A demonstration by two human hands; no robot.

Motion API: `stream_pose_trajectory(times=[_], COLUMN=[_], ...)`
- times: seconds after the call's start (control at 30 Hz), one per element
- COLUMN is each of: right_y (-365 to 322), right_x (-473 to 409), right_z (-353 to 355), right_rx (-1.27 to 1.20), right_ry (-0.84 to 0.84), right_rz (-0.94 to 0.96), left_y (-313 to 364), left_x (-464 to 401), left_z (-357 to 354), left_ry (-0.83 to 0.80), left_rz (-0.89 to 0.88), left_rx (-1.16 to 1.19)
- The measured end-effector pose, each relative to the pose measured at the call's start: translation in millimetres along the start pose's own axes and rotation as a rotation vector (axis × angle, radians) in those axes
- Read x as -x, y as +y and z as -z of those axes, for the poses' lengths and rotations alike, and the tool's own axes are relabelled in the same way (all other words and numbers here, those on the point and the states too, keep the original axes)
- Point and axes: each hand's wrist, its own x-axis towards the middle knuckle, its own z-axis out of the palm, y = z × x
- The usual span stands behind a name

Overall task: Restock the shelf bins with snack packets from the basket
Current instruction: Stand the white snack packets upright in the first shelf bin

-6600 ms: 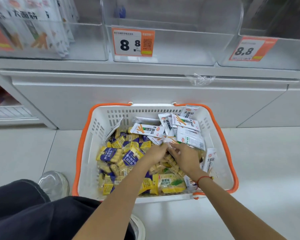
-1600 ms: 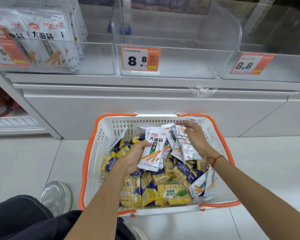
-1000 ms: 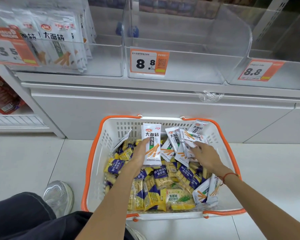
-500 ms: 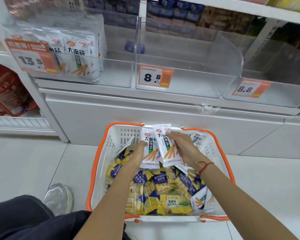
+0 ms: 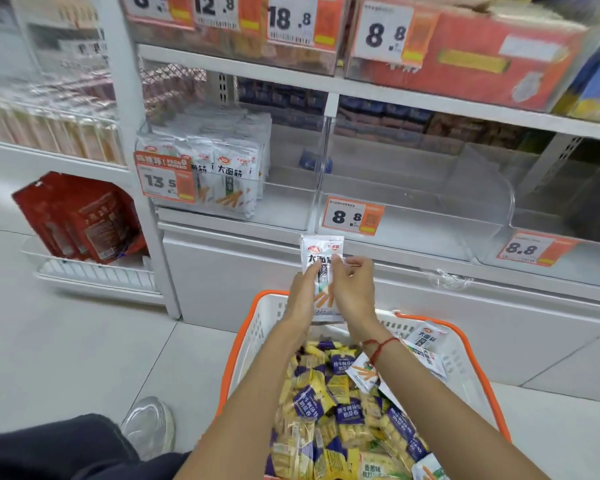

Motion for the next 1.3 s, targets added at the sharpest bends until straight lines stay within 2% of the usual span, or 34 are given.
stream_pose_trajectory(times=[0.17,0.33,0.4,0.5,0.6,0.73,0.87,1.0,1.13,1.23,1.3], right_y=[-43.6,-95.1,-109.1,-133.6,-155.1,-170.3,-176.9,-166.1,-152.9,-145.3,-148.4], right_x=[-8.9,-21.9,-31.9,-48.2,-70.5,-104.5,-140.1,-172.9,-197.9,-218.2,-230.2], right_z=[-21.6,-34.0,-43.6,-57.5,-67.7,-77.6,-88.2,-111.0,-135.0,-150.2,-156.3], right_rx=[0.171,0.175,0.219,0.207,0.024,-0.111,-0.017,-0.013,-0.047,-0.026,0.026], right_ry=[-0.338,-0.545,-0.561,-0.510,-0.464,-0.492,-0.358,-0.265,-0.174,-0.084,-0.017], right_rz=[0.062,0.144,0.153,0.048,-0.115,-0.243,-0.194,-0.199,-0.129,-0.089,-0.068], left_y=[51.8,99.1,117.5,150.2,185.1,222.0,261.6,283.9,290.4,286.6,281.1], left_x=[0.4,-11.8,-19.6,-29.6,-45.0,-79.3,-114.2,-156.8,-182.6,-208.4,-230.5], left_z=[18.2,46.5,59.2,72.5,79.2,78.7,78.3,76.5,71.8,73.6,75.7], left_ry=[0.110,0.165,0.177,0.111,-0.015,-0.031,-0.155,-0.225,-0.161,-0.199,-0.214], left_rz=[-0.145,-0.183,-0.174,-0.107,-0.029,-0.010,-0.004,-0.091,-0.159,-0.115,-0.179], left_rx=[0.000,-0.224,-0.334,-0.461,-0.513,-0.614,-0.764,-1.077,-1.468,-1.544,-1.592])
